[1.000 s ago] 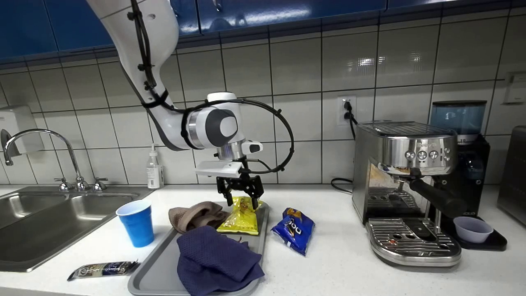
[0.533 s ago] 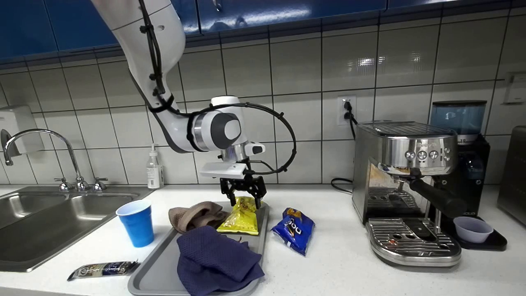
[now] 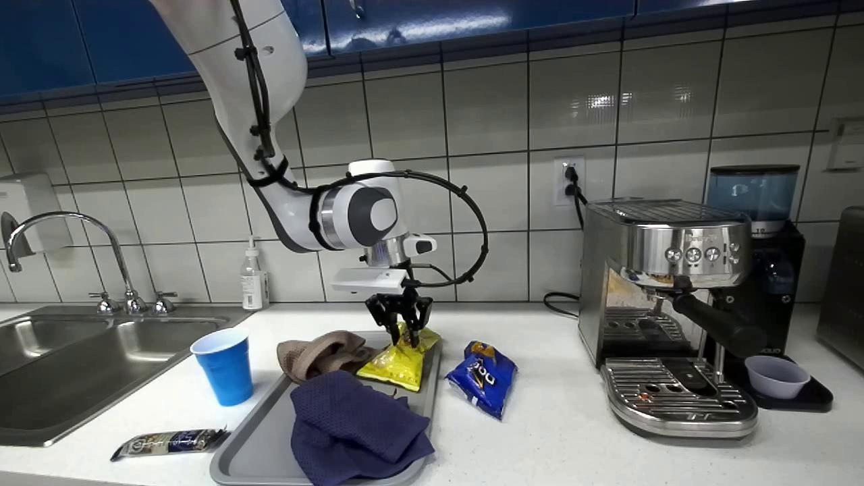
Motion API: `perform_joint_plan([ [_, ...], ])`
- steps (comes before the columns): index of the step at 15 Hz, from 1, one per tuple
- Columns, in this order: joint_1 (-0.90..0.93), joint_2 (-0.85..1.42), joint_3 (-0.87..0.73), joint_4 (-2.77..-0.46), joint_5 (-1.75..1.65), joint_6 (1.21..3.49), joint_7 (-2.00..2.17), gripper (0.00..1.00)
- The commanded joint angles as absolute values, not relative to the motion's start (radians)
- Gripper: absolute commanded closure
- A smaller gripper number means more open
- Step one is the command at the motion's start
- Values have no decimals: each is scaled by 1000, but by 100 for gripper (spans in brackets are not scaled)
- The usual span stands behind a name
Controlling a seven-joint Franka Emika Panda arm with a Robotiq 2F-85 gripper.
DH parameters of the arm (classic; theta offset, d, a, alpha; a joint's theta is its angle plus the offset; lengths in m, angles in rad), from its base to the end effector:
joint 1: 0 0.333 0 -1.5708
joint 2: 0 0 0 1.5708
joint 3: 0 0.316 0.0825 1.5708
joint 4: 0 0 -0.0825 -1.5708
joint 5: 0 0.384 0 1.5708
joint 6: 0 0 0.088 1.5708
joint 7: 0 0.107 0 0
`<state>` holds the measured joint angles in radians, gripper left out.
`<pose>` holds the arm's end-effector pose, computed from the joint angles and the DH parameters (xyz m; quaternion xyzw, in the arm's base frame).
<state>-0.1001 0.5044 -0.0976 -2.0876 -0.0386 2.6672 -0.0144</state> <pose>0.5807 -0.1149 0.1866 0.9964 -0.0677 0.0347 0.0366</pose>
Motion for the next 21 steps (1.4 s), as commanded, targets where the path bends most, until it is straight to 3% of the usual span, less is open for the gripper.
perform_joint_plan([
  [1, -116, 505, -86, -2074, -30, 2653, -41, 88],
  [3, -119, 501, -86, -2075, -28, 2654, -41, 100],
  [11, -115, 496, -105, -2054, -24, 2628, -3, 100],
  [21, -152, 562, -119, -1803, 76, 2426, 79, 100],
])
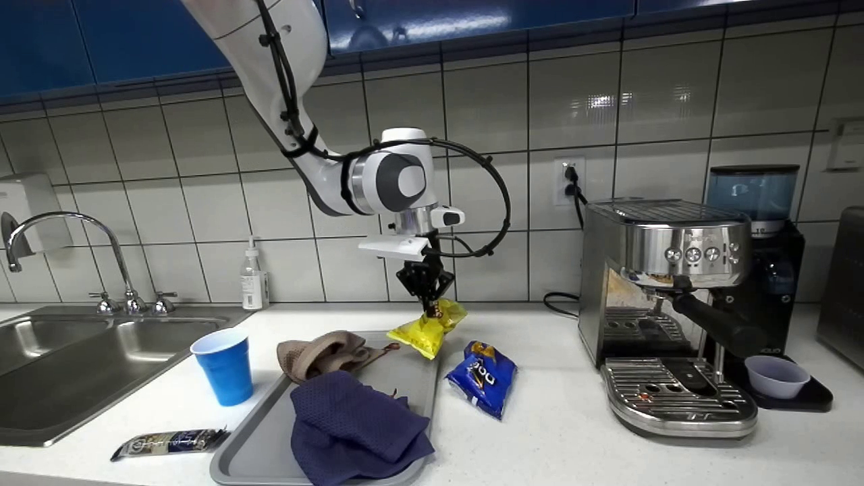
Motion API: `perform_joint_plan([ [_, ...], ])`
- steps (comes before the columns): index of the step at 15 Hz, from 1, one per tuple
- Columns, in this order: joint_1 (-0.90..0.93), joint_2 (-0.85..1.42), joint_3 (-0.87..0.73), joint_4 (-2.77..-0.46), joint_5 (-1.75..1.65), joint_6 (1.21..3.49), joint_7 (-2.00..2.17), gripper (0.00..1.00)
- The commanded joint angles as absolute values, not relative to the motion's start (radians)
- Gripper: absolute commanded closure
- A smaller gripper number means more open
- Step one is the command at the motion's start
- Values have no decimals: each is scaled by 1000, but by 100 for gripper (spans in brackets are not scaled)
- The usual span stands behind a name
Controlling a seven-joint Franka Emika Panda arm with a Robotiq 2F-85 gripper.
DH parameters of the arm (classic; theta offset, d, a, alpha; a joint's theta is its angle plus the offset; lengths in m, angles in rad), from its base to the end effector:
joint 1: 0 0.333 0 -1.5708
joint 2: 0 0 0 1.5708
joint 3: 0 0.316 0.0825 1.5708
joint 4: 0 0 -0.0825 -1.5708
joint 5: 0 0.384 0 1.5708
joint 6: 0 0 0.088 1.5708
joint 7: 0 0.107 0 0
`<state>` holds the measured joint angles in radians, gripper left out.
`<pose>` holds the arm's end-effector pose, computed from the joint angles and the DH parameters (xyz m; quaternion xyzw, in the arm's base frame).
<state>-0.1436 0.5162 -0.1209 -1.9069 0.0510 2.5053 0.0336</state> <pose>0.6182 -0.1635 0.2351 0.9862 -0.1590 0.0415 0.0183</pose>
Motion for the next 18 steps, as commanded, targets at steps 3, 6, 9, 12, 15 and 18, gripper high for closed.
perform_joint_plan([
  [3, -149, 603, -124, -1730, 88, 2382, 127, 100],
  [6, -149, 652, -129, -1653, 98, 2341, 172, 100],
  [9, -150, 708, -137, -1569, 105, 2307, 224, 100],
  [12, -156, 760, -143, -1488, 121, 2259, 275, 100],
  [15, -162, 811, -156, -1416, 137, 2214, 333, 100],
  [18, -172, 866, -173, -1344, 147, 2171, 390, 100],
])
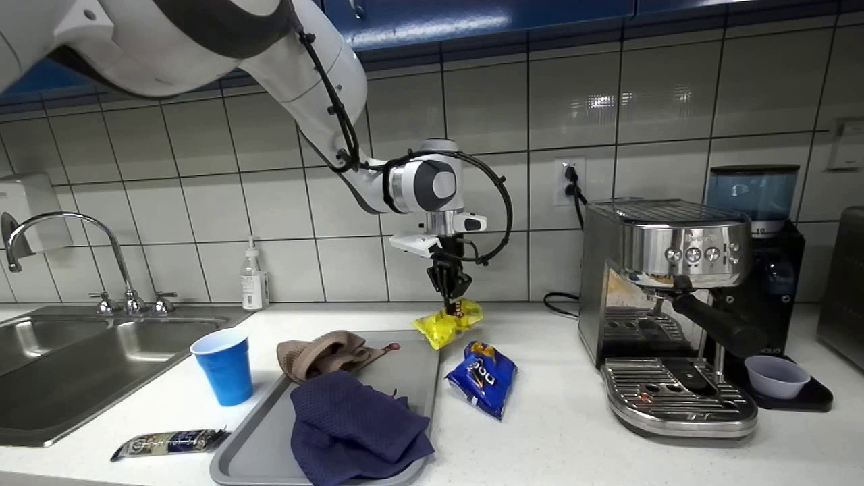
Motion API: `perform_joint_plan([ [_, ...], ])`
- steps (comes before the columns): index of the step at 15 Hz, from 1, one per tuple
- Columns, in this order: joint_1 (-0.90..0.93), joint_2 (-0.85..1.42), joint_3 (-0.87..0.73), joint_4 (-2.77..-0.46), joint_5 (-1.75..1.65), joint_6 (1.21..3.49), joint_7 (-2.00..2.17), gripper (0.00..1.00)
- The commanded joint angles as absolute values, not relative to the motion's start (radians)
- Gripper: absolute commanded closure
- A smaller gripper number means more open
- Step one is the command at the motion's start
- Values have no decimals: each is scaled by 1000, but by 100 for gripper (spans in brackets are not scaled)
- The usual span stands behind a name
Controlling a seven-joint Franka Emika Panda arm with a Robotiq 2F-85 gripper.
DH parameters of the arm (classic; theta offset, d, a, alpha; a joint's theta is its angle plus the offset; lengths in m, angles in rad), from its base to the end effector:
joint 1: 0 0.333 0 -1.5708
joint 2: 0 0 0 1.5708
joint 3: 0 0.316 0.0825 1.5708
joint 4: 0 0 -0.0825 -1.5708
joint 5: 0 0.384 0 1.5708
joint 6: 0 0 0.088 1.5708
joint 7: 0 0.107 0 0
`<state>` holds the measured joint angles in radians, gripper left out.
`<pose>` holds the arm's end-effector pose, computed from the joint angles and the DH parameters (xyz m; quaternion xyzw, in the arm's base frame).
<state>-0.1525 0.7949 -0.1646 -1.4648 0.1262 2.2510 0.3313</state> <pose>0.6917 -0.2012 0.2127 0.9429 -0.3330 0.0017 0.0095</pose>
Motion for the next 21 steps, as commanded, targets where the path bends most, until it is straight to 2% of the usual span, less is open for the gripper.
perform_joint_plan([
  [1, -177, 881, -179, -1324, 150, 2160, 406, 100],
  [8, -197, 941, -188, -1230, 150, 2131, 464, 100],
  [9, -198, 945, -189, -1221, 149, 2126, 470, 74],
  [10, -198, 949, -189, -1215, 148, 2123, 475, 73],
  [12, -197, 949, -190, -1212, 146, 2120, 479, 60],
  [19, -185, 869, -185, -1330, 128, 2165, 418, 6],
  [21, -180, 843, -186, -1368, 122, 2181, 401, 0],
])
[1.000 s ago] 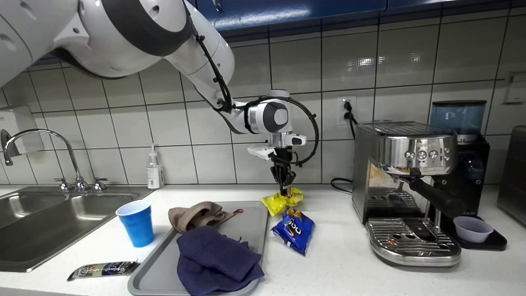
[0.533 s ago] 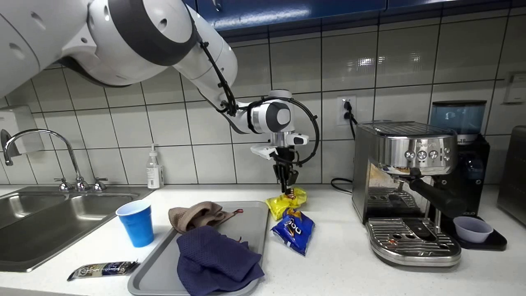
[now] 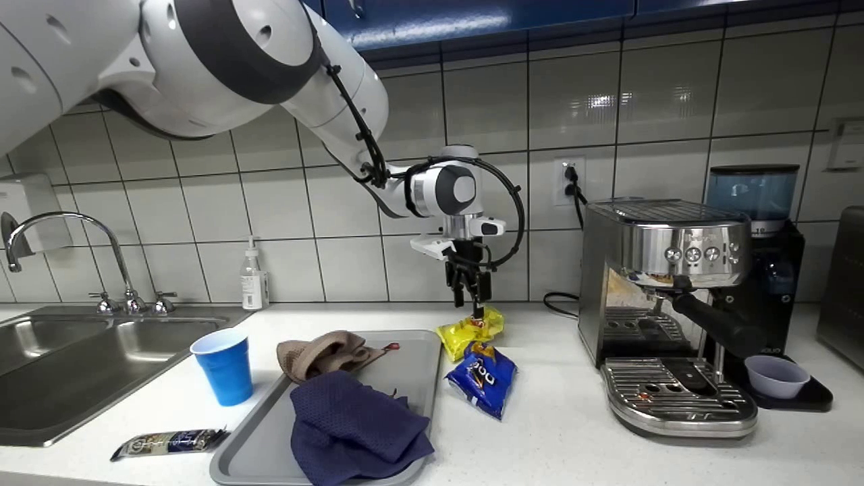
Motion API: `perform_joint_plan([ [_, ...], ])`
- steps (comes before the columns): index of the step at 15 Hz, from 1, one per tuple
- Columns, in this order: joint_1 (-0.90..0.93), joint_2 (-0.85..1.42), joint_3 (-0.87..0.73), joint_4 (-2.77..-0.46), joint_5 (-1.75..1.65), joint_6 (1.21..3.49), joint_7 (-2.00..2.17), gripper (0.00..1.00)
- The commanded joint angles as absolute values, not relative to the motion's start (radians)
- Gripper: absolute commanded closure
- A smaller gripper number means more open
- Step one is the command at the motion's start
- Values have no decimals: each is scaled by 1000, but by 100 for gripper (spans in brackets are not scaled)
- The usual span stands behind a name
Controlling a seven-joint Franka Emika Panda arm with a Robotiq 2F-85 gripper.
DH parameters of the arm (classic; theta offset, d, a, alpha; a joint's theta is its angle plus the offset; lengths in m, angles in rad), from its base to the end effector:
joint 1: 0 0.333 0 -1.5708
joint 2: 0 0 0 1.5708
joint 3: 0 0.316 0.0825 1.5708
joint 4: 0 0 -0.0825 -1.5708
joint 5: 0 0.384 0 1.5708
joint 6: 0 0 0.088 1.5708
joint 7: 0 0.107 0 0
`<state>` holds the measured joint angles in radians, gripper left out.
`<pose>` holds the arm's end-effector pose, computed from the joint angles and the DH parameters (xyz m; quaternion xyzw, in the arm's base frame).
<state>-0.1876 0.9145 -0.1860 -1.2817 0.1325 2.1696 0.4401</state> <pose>0.7087 -0.2359 0.2005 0.9172 -0.3980 -0.0049 0.0195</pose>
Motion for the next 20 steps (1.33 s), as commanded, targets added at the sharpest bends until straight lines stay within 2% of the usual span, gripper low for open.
perform_joint_plan([
  [1, -178, 830, -186, -1387, 121, 2187, 391, 0],
  [7, -162, 708, -185, -1565, 112, 2249, 324, 0],
  [8, -175, 799, -184, -1442, 127, 2209, 357, 0],
  [20, -165, 714, -178, -1558, 127, 2281, 319, 0],
])
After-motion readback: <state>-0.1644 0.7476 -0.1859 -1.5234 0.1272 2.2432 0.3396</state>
